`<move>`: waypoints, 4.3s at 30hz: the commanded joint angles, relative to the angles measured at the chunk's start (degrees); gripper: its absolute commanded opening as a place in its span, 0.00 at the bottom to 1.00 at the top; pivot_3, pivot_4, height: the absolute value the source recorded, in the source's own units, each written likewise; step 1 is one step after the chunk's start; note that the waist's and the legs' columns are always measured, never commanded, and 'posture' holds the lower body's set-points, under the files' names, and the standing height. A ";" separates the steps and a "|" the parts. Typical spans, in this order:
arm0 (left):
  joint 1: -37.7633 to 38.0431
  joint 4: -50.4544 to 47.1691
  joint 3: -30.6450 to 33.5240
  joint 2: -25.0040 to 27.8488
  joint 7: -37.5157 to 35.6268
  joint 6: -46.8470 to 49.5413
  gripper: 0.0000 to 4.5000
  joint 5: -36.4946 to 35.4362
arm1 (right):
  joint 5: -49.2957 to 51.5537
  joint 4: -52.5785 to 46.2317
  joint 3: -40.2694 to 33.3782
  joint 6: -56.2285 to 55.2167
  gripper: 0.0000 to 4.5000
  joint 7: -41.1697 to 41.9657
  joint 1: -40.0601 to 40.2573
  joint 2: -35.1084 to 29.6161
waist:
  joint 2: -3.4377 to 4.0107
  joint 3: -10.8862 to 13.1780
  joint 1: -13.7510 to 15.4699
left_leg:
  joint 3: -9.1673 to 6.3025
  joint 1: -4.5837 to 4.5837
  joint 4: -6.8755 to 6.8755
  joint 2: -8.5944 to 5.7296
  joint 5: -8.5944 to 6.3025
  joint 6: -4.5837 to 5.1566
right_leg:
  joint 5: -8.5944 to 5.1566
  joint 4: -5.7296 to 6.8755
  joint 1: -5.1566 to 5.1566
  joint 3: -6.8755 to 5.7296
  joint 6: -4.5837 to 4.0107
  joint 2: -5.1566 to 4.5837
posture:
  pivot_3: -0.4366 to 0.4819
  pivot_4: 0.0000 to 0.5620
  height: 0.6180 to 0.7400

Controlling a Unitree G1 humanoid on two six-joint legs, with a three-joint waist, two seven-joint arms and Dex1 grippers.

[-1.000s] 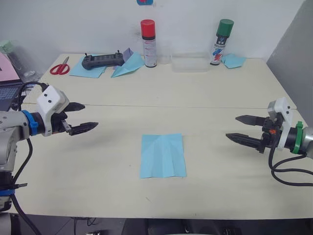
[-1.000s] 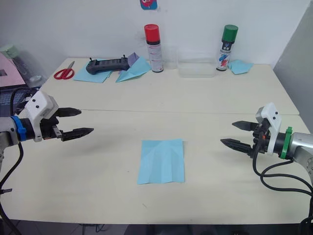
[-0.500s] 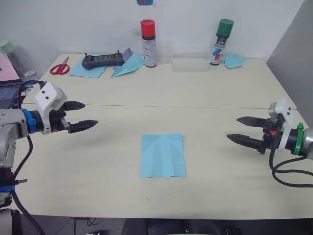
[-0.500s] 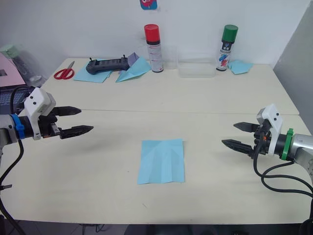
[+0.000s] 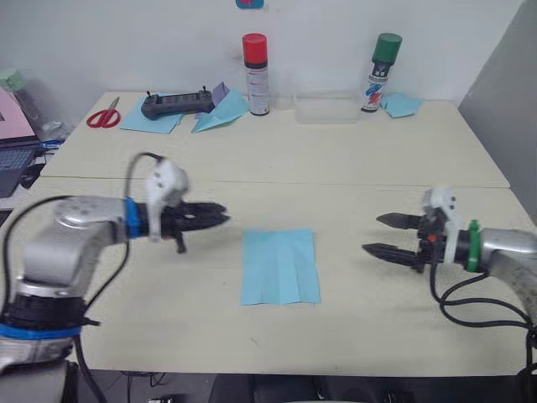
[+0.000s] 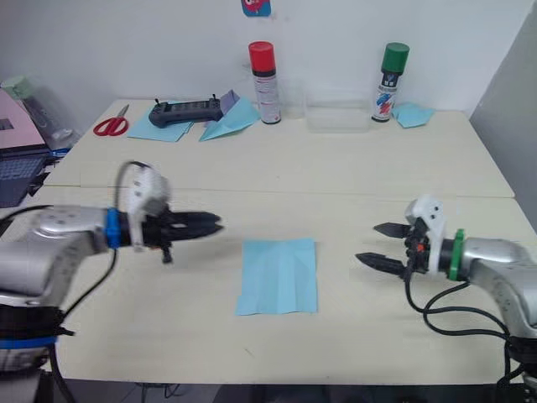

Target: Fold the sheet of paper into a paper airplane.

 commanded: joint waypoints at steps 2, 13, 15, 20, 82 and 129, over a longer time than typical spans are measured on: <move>1.36 -4.48 -7.16 -4.49 3.71 -1.46 0.01 3.72 | -2.09 1.36 1.81 -0.82 1.00 -4.27 -4.02 5.04 | 0.00 0.00 -0.03 | 0.00 0.01 0.03 -0.01 0.00 0.00 | 0.01 0.02 0.02 0.01 0.01 0.00 | 0.48 0.27 1.00; 2.93 4.94 -16.47 -6.67 3.76 -8.62 0.01 14.40 | -7.78 5.33 7.23 -3.89 1.00 -6.61 -6.67 11.25 | 0.00 0.00 0.25 | -0.04 0.00 0.04 -0.02 0.00 0.00 | 0.01 0.01 0.02 -0.02 0.01 0.02 | 0.48 0.27 1.00; 3.40 6.73 -17.64 -6.94 3.93 -9.91 0.00 16.14 | -8.63 6.90 7.64 -4.86 0.96 -7.11 -6.97 12.94 | 0.02 -0.02 0.34 | -0.04 0.00 0.02 -0.01 0.00 0.00 | 0.01 0.00 0.02 -0.03 0.01 0.02 | 0.48 0.27 1.00; 2.77 10.79 -18.28 -7.81 3.60 -12.47 0.00 18.06 | -12.50 10.74 9.53 -8.24 0.64 -7.23 -7.89 14.60 | 0.06 -0.05 0.67 | -0.04 0.07 0.06 -0.02 0.00 0.00 | 0.02 0.02 0.08 -0.03 0.01 0.01 | 0.48 0.27 1.00; -0.40 -2.23 -4.40 -4.04 0.50 -0.02 0.00 5.33 | -28.48 31.37 32.28 -14.62 0.01 0.45 -17.69 32.79 | 0.10 -0.21 -0.85 | -0.11 0.19 0.06 0.05 0.03 0.00 | 0.09 0.07 0.12 -0.04 0.03 0.09 | 0.48 0.27 1.00; 7.13 7.42 -17.44 -4.78 1.13 -16.94 0.00 20.33 | -20.70 32.04 17.28 -24.48 0.01 -3.82 -17.97 36.86 | 0.10 -0.31 0.56 | 0.08 0.87 -0.45 0.00 0.02 0.00 | -0.13 -0.26 0.69 0.14 -0.34 0.00 | 0.48 0.27 1.00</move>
